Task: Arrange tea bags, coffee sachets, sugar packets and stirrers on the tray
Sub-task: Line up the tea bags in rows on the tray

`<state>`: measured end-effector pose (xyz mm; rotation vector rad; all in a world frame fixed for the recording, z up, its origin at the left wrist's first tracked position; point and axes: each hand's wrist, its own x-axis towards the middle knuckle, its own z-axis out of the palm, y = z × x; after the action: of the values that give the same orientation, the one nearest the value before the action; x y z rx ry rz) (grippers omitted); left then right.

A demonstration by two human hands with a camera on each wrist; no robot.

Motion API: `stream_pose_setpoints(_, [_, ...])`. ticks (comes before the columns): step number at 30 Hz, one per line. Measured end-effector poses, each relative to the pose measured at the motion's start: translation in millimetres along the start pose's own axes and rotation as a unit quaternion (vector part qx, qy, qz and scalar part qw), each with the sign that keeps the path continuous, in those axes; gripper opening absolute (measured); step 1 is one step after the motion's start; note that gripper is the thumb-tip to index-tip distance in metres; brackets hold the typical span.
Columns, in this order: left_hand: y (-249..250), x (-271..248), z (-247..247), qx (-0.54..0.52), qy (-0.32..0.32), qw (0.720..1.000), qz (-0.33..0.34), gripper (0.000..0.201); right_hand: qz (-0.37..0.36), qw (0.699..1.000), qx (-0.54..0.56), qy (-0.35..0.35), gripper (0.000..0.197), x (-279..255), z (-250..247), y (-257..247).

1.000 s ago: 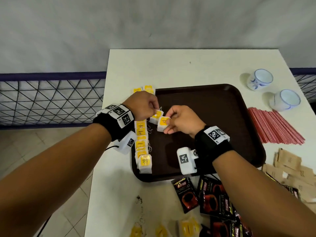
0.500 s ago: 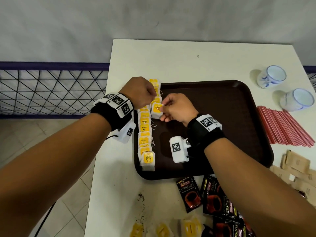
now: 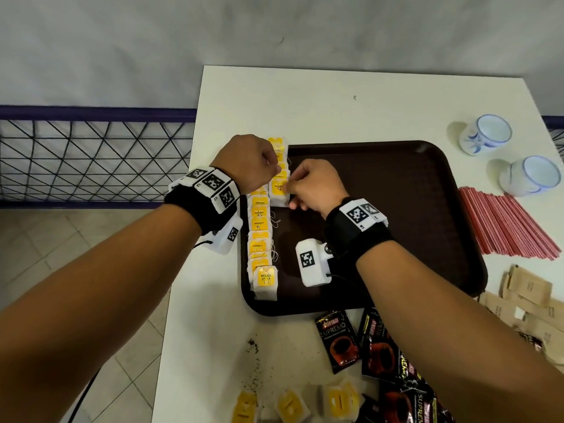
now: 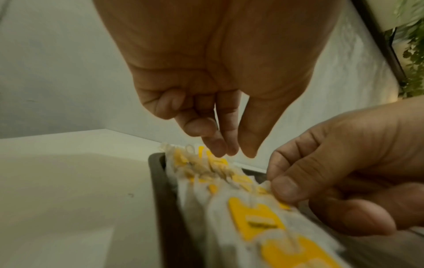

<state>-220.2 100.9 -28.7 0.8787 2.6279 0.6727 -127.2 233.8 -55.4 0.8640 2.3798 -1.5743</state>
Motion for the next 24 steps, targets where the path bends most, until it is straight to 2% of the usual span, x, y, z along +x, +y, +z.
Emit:
stream_pose_setpoints(4, [7.6,-28.6,-6.0,-0.027,0.023,0.999,-0.004,0.013,-0.004,0.999,0.020,0.038,0.016,-23.5,-19.1,3.6])
stream_pose_setpoints(7, [17.0,-77.6,-5.3,-0.049,0.006,0.999,-0.006,0.010,0.005,0.999,0.044,0.029,0.014,-72.8,-34.3,20.1])
stream_pose_setpoints(11, [28.4,-153.1,10.9,-0.094,-0.053,0.994,-0.026,0.010,0.047,0.998,0.050,-0.010,0.011,-153.4,-48.4,55.7])
stream_pose_setpoints(15, [35.3,-214.0,40.9,-0.118,-0.107,0.987,-0.020,0.010,0.064,0.997,-0.002,-0.051,0.008,-213.2,-52.9,94.0])
stream_pose_setpoints(21, [44.4,-256.1,72.9,-0.096,-0.166,0.981,-0.028,0.019,0.065,0.993,-0.030,-0.093,0.009,-253.9,-47.3,129.2])
stream_pose_setpoints(24, [52.3,-263.0,75.2,-0.079,-0.230,0.969,-0.041,0.027,0.053,0.991,-0.062,-0.108,0.017,-265.9,-43.6,130.2])
